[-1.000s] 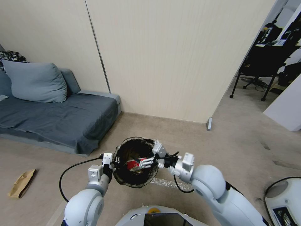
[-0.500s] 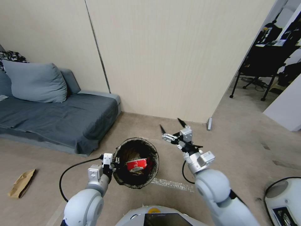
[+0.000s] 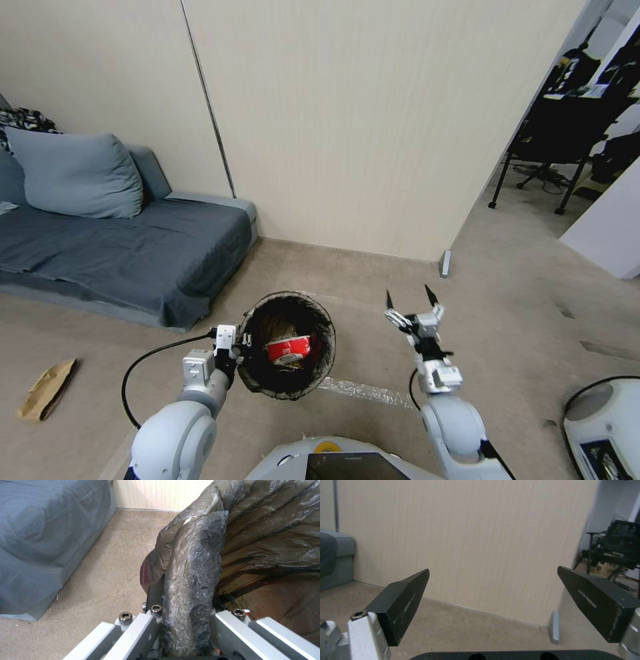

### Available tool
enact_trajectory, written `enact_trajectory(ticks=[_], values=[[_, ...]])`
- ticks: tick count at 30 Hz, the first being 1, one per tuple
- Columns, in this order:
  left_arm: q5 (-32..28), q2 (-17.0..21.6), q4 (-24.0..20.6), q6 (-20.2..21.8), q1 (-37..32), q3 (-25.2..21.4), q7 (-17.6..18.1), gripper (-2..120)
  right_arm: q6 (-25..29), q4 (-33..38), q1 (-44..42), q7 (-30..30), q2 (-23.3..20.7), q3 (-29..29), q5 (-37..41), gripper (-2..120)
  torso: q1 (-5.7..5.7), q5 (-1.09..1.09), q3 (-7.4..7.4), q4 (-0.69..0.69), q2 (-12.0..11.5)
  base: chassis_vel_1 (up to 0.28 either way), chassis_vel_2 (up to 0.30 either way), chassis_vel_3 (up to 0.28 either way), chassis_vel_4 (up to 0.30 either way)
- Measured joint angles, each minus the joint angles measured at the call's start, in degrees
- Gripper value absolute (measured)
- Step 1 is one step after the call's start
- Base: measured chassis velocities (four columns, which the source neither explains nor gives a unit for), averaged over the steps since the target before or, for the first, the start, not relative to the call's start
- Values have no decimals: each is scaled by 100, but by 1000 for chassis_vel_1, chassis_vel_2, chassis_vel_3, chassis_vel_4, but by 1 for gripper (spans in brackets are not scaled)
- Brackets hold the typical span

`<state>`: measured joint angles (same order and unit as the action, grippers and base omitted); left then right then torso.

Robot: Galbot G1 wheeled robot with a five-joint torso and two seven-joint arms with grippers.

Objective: Pick up the trash bin, then pick up the garbage from the floor and place it into the trash bin.

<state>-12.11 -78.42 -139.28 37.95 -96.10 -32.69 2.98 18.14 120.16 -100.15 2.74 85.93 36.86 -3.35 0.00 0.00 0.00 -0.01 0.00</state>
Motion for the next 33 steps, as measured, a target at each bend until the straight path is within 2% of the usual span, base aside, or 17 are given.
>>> enact_trajectory(ticks=[9, 14, 33], values=[[94, -31, -20, 19, -49, -19, -5, 1, 255, 11, -408, 1, -58, 186, 433, 100, 0, -1, 0, 1, 0, 0, 0, 0, 0], [265, -69, -37, 38, -95, -15, -90, 1, 283, 16, -430, 8, -27, 165, 464, 100, 0, 0, 0, 2, 0, 0, 0, 0, 0], [292, -72, -62, 60, -71, -17, -120, 1, 222, 21, -375, 62, 31, 144, 461, 100, 0, 0, 0, 2, 0, 14, 18, 15, 18]])
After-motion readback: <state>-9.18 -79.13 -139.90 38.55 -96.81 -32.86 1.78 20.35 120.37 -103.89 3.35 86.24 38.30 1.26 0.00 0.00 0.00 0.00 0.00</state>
